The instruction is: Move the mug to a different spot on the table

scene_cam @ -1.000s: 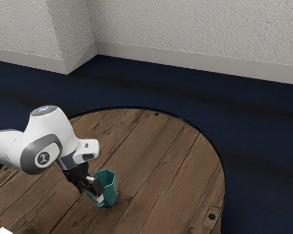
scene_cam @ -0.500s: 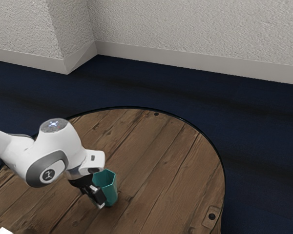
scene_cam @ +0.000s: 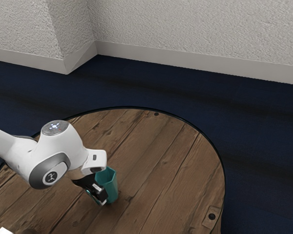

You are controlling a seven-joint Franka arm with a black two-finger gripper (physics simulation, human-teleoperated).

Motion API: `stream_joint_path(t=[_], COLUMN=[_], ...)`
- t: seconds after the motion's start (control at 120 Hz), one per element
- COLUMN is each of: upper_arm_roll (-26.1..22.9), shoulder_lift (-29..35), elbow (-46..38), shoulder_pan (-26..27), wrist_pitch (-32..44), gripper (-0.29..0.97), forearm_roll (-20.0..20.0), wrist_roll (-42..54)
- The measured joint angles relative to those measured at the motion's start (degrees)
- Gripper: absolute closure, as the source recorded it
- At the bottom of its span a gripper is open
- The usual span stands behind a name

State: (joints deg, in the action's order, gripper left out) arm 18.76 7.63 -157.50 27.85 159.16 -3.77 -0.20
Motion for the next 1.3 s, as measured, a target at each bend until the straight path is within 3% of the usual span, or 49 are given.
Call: stream_joint_path(t=[0.867, 1.3], upper_arm_roll=[-0.02, 0.51], shoulder_lift=[2.53, 3.67], elbow=[0.16, 3.07], shoulder_pan=[0.17, -1.74], wrist_pitch=[-2.39, -1.81], gripper=[0.58, 0.68], forearm_roll=[-1.52, -12.14], wrist_roll=[-0.58, -1.02])
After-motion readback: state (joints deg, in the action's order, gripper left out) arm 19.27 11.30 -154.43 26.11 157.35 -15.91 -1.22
